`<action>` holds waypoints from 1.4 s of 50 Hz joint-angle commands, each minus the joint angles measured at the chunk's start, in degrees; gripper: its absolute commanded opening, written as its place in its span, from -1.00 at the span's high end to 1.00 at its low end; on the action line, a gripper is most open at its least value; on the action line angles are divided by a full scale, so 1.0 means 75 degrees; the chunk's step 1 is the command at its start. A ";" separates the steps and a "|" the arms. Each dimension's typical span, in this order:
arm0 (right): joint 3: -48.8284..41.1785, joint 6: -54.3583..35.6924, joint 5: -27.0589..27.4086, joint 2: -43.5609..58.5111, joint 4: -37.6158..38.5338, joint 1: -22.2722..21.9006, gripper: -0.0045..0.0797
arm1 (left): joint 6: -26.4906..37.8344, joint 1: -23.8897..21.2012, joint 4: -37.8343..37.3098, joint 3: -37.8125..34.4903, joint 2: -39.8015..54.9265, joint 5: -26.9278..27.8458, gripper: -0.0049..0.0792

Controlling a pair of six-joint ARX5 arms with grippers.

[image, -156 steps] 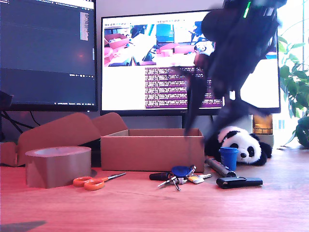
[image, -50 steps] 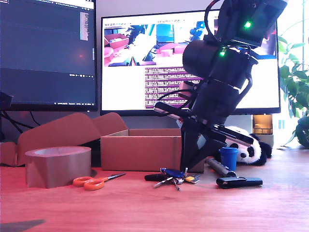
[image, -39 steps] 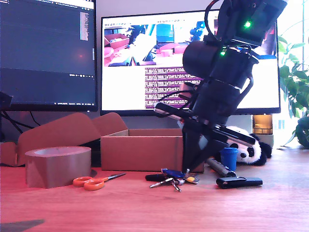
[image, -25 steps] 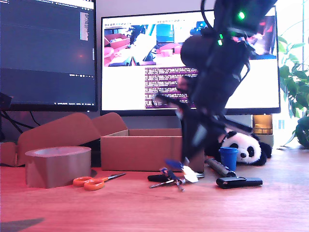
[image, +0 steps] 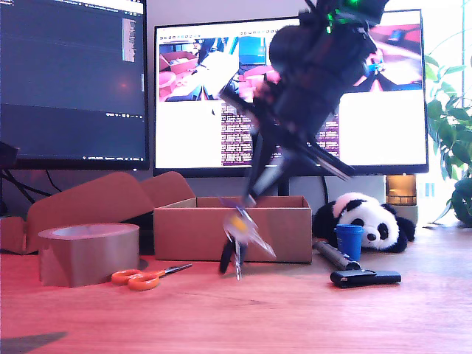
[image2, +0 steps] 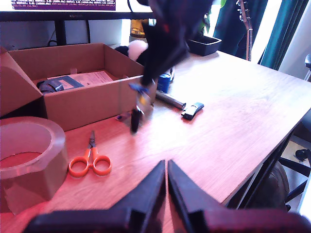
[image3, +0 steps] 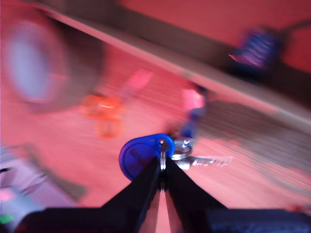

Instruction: Pick up the keys and place it inside the cardboard box

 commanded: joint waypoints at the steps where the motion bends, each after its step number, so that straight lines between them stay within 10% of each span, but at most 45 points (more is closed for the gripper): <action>1: 0.0230 -0.0035 -0.0152 0.0082 0.0026 0.0035 0.92 | 0.0067 -0.0015 0.0061 -0.0140 0.0035 -0.0003 0.94; 23: 0.1463 0.0108 -0.0338 0.0082 0.0417 -0.0090 0.92 | 0.0067 -0.0015 0.0061 -0.0140 0.0035 -0.0006 0.94; 51: 0.1550 0.0335 0.2439 0.0119 0.1105 -0.0498 0.92 | 0.0067 -0.0015 0.0067 -0.0137 0.0035 -0.0003 0.94; 70: 0.1550 0.0297 0.2952 0.1110 0.1498 -0.0481 0.92 | 0.0067 -0.0015 0.0067 -0.0137 0.0035 -0.0006 0.94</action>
